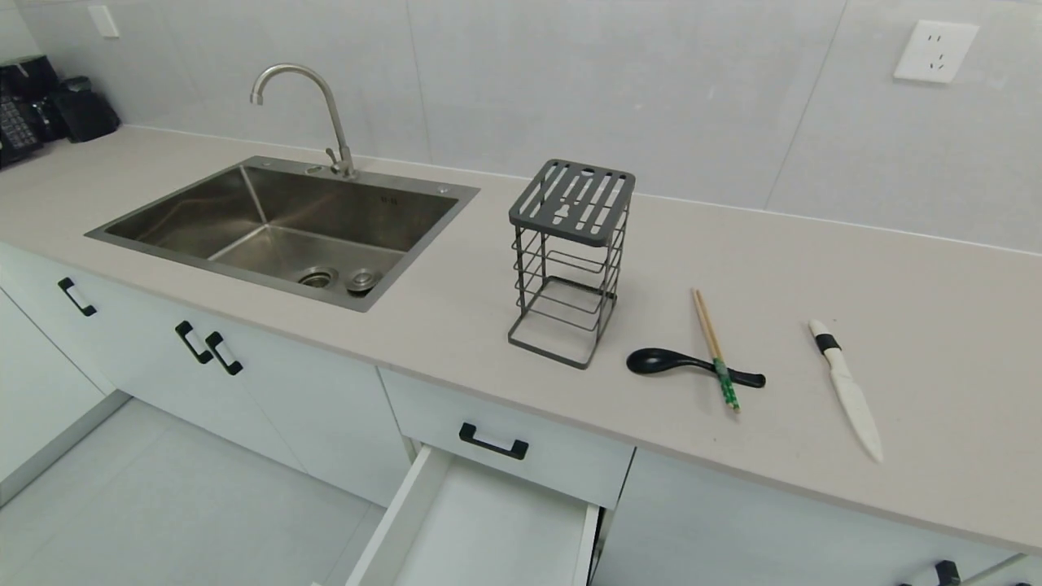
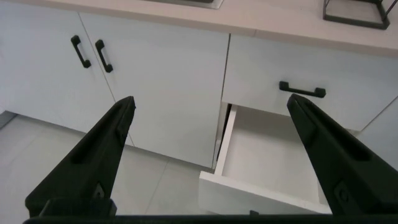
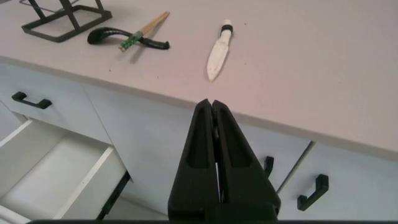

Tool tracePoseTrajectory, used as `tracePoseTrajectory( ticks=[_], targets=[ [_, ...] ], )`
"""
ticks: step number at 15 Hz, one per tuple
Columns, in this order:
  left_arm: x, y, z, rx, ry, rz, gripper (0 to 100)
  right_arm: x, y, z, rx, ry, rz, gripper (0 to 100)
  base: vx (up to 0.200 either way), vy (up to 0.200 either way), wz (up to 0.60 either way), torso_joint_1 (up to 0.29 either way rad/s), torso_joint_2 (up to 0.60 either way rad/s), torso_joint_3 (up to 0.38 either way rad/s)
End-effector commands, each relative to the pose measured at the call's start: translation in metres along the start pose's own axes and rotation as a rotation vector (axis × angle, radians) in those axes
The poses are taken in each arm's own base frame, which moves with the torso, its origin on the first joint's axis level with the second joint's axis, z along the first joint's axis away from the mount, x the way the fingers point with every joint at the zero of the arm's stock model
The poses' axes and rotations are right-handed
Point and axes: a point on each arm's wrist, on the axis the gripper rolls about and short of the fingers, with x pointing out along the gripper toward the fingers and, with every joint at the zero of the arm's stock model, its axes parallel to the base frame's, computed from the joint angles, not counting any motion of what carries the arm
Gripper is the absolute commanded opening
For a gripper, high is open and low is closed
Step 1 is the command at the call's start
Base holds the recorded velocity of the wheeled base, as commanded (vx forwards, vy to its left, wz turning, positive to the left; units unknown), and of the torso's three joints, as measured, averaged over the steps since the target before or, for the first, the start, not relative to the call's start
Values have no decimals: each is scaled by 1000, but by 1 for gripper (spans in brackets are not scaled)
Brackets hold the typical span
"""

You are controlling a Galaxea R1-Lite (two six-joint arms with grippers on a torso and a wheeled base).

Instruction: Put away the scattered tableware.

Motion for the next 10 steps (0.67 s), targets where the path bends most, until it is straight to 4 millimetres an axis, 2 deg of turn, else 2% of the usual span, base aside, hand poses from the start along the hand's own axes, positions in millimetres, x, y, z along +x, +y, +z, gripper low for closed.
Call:
tracePoseTrajectory(
  ticks=[1,6,8,9,10],
  targets=[
    [0,0,0,0,1,0,100,0,0,0,0,0,0,0,0,0,0,295,-564,-271],
    [0,0,0,-3,1,2,100,0,0,0,0,2,2,0,0,0,0,298,-577,-279],
    [0,0,0,-3,1,2,100,0,0,0,1,0,-1,0,0,0,0,78,-158,-71],
    [0,0,0,-5,1,2,100,0,0,0,1,0,-1,100,0,0,0,0,0,0],
    [0,0,0,-5,1,2,100,0,0,0,1,2,-1,100,0,0,0,0,0,0]
  ],
)
